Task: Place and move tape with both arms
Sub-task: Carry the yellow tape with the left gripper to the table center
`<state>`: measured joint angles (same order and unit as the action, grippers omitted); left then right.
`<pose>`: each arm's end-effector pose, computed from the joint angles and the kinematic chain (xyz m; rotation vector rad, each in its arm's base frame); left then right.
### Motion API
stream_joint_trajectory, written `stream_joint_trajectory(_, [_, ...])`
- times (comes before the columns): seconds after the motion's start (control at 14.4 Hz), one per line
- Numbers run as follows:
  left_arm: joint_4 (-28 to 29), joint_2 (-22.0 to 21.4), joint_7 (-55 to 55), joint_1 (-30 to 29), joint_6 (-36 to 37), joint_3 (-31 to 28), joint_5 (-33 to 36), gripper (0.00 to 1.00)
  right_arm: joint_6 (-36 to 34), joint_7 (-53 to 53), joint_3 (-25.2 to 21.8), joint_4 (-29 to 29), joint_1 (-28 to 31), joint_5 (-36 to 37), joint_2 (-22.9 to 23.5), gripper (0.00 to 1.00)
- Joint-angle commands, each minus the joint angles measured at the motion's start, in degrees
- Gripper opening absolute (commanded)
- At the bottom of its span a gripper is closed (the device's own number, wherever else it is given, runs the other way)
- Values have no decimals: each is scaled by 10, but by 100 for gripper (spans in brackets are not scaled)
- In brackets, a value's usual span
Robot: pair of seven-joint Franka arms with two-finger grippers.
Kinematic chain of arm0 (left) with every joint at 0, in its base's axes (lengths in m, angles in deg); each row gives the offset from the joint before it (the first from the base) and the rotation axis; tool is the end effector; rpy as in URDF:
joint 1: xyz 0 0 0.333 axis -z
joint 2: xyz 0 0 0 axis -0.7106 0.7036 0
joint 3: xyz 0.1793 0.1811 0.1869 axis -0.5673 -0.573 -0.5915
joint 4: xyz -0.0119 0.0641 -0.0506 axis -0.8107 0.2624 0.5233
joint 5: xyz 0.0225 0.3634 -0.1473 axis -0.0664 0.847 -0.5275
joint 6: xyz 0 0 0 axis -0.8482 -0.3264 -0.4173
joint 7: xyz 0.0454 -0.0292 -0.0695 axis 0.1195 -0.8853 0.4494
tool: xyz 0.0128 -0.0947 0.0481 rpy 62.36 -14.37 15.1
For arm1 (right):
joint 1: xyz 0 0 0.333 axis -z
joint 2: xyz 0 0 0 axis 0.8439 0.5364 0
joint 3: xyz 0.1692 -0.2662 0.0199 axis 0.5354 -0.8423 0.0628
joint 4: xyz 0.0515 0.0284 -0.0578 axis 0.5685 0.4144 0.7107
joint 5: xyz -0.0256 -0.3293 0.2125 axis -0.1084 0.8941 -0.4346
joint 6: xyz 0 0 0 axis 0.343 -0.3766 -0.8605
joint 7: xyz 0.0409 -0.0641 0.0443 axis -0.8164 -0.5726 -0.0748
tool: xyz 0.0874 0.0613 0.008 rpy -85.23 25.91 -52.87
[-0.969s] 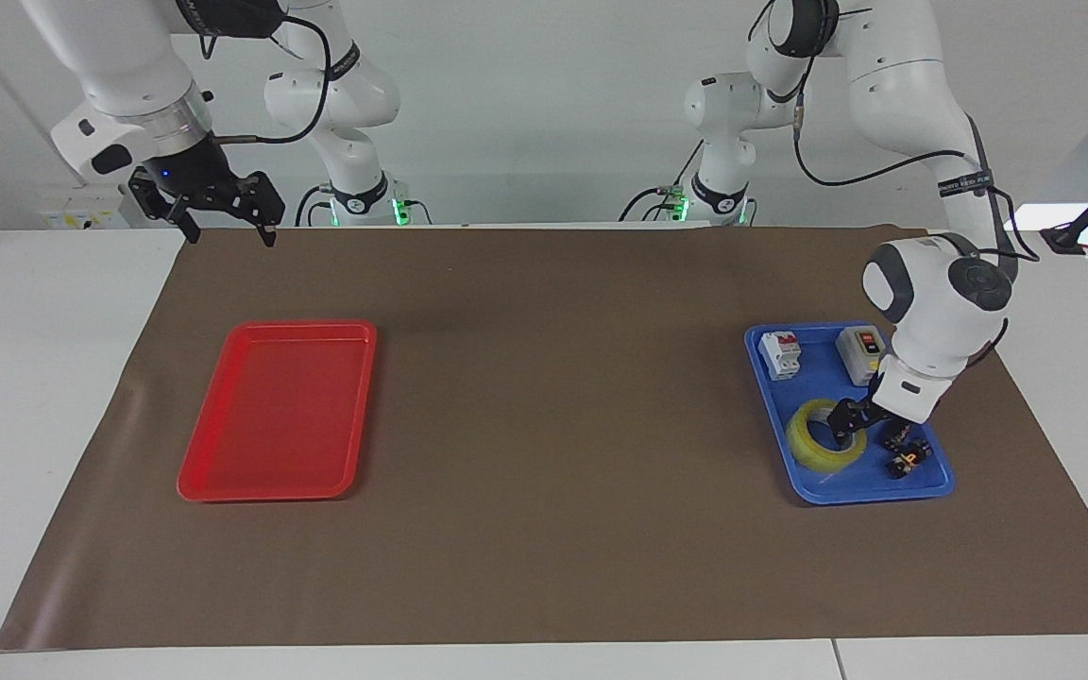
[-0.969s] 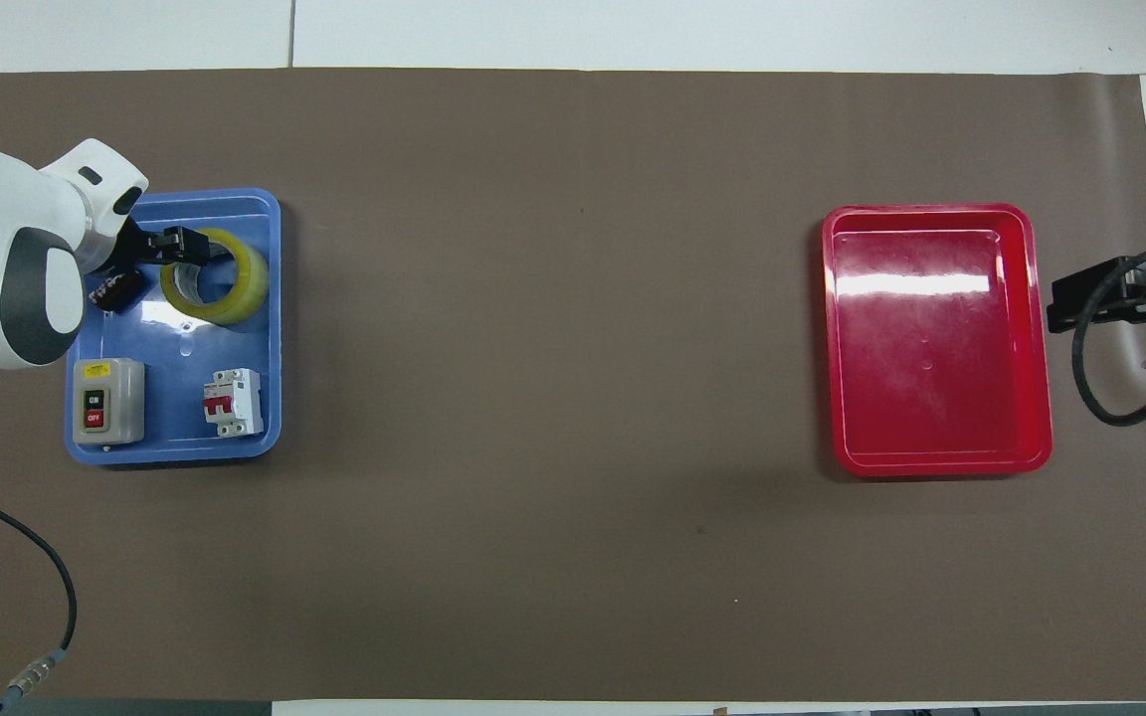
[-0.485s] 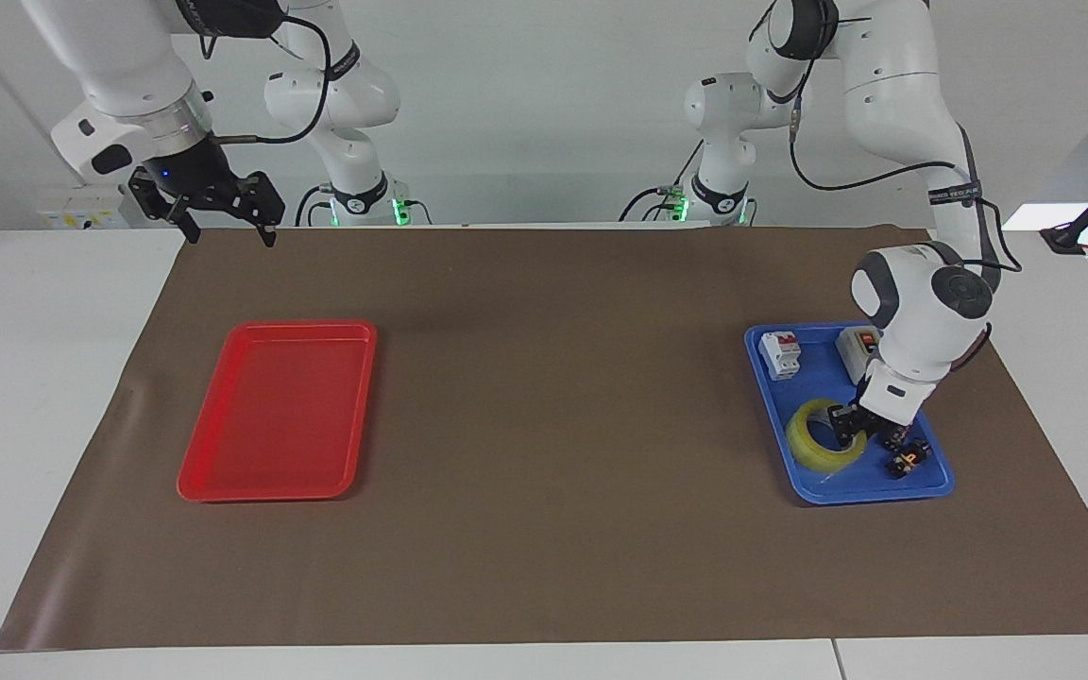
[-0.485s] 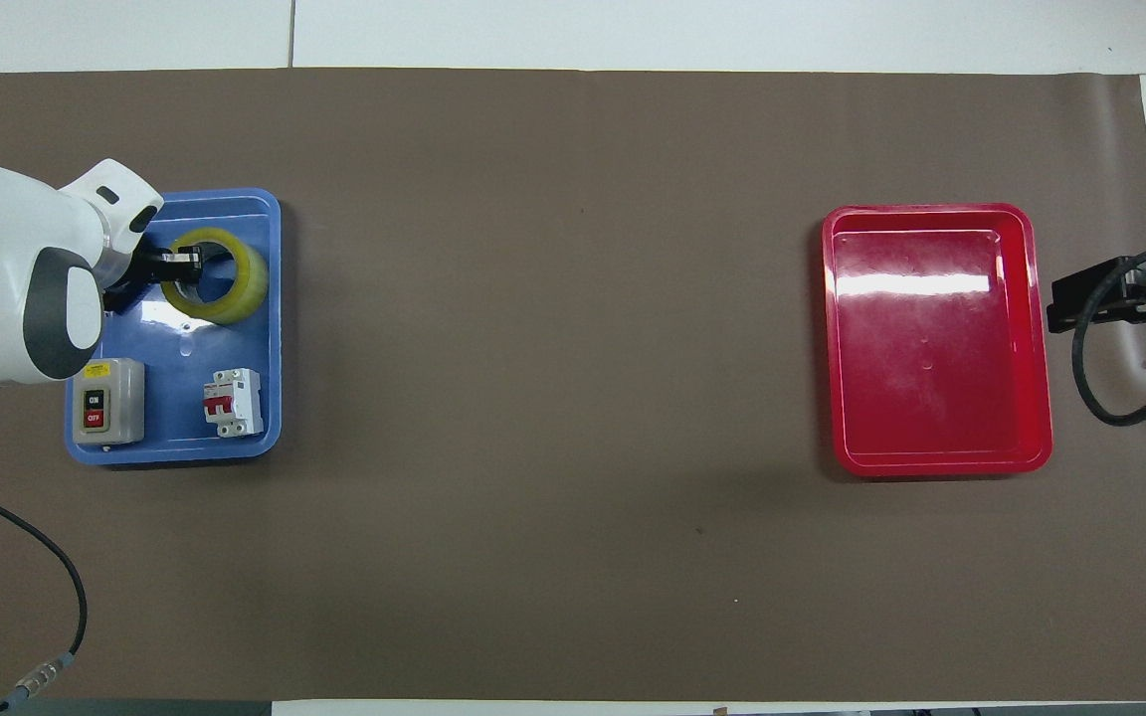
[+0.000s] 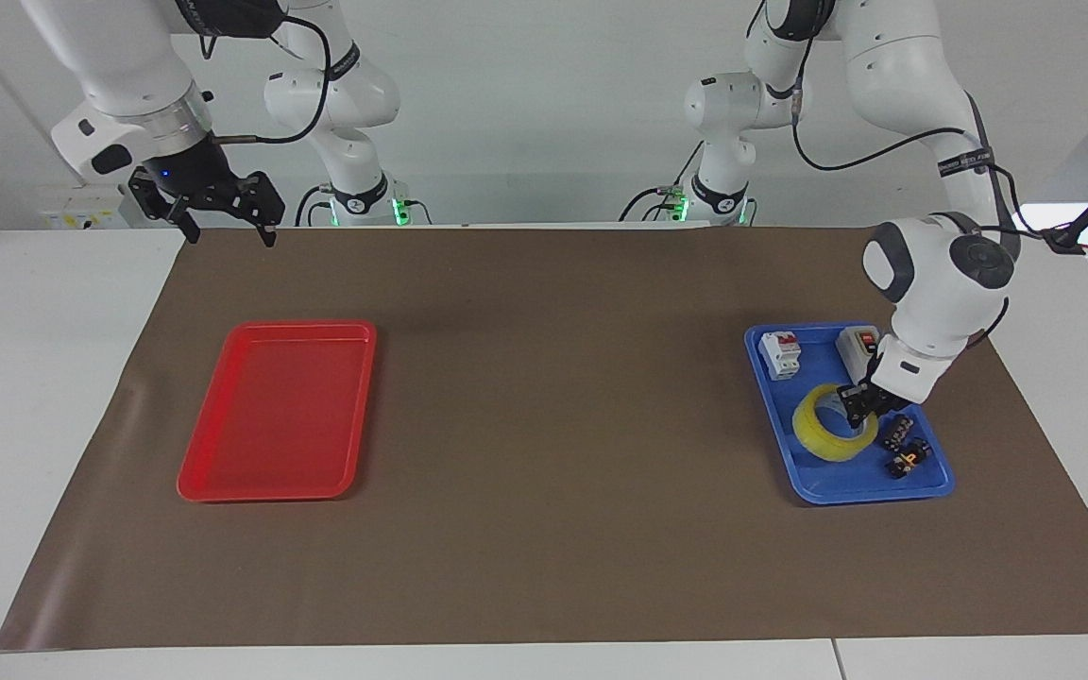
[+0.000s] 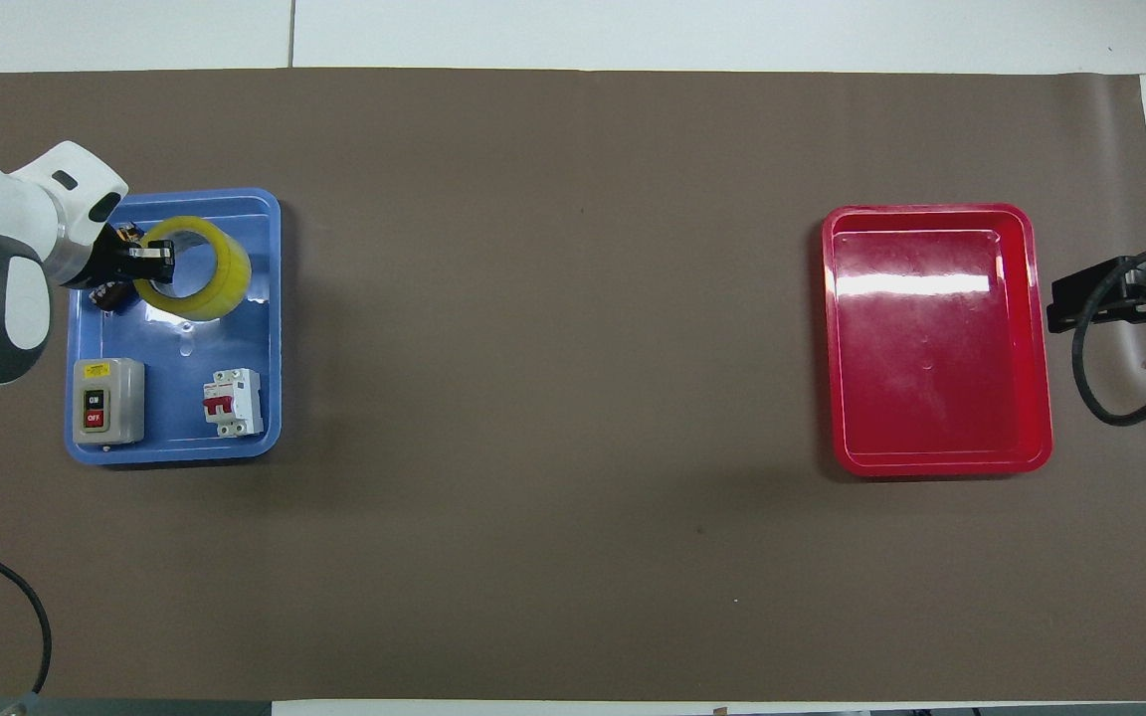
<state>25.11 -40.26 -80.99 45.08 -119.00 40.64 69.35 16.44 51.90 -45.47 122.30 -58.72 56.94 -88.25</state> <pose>0.6214 0.0018 0.3949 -3.1135 -0.0466 -0.1112 0.5324 0.0063 0.6384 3.1024 -0.0947 -0.1056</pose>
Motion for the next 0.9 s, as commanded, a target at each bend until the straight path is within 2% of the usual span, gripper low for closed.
stream_joint_trajectory(0.0, [-7, -33, -76, 50, 55, -3, 10, 0, -4, -7, 3, -6, 2, -3, 2, 100])
stream_joint_trajectory(0.28, [24, -44, -270, 178, 49, -3, 26, 0, -4, -7, 3, -6, 2, -3, 2, 100])
stream_joint_trajectory(0.48, [23, -32, -424, 260, 23, -1, 57, 0, -5, -7, 3, -6, 2, -4, 2, 100])
stream_joint_trajectory(0.83, [14, 10, -542, 354, -14, -3, 62, 0, -5, -7, 3, -6, 3, -4, 2, 100])
